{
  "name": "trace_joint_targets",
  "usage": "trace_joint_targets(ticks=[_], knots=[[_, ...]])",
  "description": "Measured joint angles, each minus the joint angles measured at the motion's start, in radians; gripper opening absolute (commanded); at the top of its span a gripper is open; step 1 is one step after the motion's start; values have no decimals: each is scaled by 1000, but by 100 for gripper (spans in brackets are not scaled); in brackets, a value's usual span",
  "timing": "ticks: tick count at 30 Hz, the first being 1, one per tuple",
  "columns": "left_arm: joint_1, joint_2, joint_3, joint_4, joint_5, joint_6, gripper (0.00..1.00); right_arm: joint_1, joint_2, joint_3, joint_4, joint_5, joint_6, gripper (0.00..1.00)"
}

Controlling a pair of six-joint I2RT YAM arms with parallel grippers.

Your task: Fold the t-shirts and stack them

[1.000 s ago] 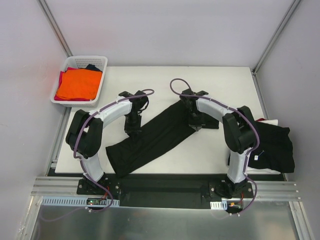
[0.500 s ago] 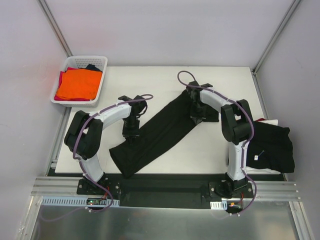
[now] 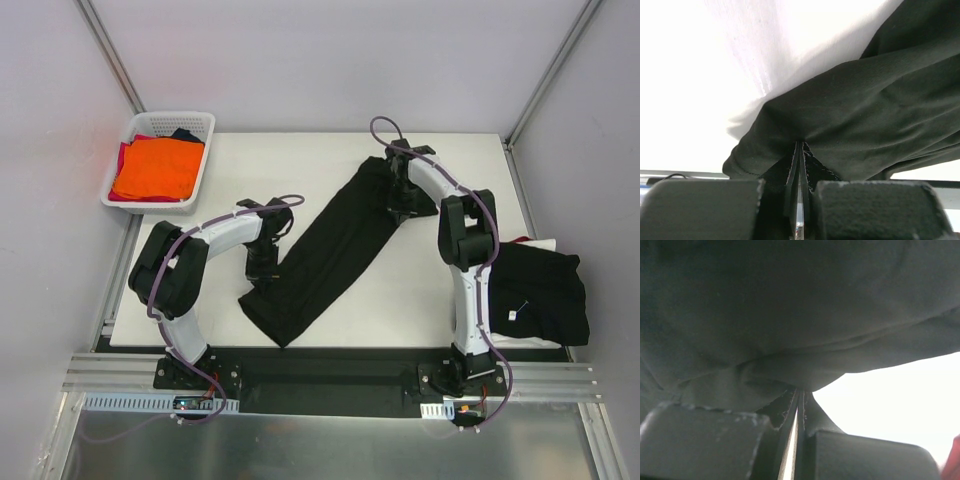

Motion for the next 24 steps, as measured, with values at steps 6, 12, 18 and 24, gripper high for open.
trace_joint_targets(ticks=[6,12,18,24], knots=[[-9,8,-2,39,19,-40,0,-13,76,135,3,-72,-26,1],[-47,41,1,61,26,-66,0,7,130,221,45,-183,-51,1],[-71,66,28,60,27,-84,0,74,116,182,88,-220,-77,1],[-86,70,37,64,31,-96,0,88,33,53,78,-168,-93,1]])
